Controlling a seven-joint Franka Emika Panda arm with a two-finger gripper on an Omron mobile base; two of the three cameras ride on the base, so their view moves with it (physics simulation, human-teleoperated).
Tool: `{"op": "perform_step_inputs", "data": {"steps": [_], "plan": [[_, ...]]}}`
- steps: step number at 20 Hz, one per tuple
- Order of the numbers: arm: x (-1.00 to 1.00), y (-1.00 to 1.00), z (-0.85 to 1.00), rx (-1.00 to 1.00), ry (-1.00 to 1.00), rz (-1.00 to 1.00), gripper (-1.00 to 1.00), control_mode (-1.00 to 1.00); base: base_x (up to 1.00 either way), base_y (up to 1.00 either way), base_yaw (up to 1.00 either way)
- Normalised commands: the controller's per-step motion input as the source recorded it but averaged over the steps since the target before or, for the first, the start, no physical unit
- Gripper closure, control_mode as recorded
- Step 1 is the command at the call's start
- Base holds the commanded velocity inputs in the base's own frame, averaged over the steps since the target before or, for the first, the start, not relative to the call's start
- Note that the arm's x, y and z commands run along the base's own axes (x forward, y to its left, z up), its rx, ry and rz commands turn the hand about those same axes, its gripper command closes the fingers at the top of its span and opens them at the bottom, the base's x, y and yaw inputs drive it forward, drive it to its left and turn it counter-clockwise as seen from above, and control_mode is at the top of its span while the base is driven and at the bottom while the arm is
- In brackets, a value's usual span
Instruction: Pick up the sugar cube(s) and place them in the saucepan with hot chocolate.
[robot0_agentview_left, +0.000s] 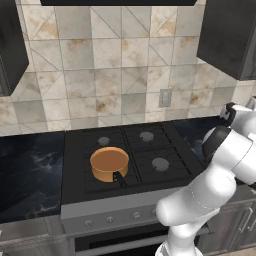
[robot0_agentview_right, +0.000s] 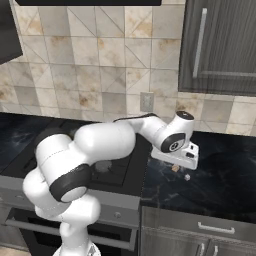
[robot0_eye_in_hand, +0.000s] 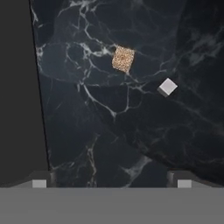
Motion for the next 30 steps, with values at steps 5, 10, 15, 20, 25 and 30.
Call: {"op": "perform_step_inputs", "data": {"steps": [5, 10, 15, 20, 25, 30], "plan": [[0.57, 0.00, -0.06, 0.00, 0.00, 0.00, -1.00, -1.00, 0.00, 0.00, 0.00], [0.39, 0.00, -0.03, 0.00, 0.00, 0.00, -1.00, -1.00, 0.00, 0.00, 0.00], [0.21, 0.00, -0.02, 0.00, 0.05, 0.00, -1.00, -1.00, 0.00, 0.00, 0.00], [0.24, 0.00, -0.20, 0.00, 0.05, 0.01, -1.00, -1.00, 0.00, 0.00, 0.00], [0.01, 0.00, -0.33, 0.00, 0.01, 0.02, -1.00, -1.00, 0.00, 0.00, 0.00], [0.01, 0.00, -0.20, 0.00, 0.02, 0.02, -1.00, -1.00, 0.00, 0.00, 0.00]]}}
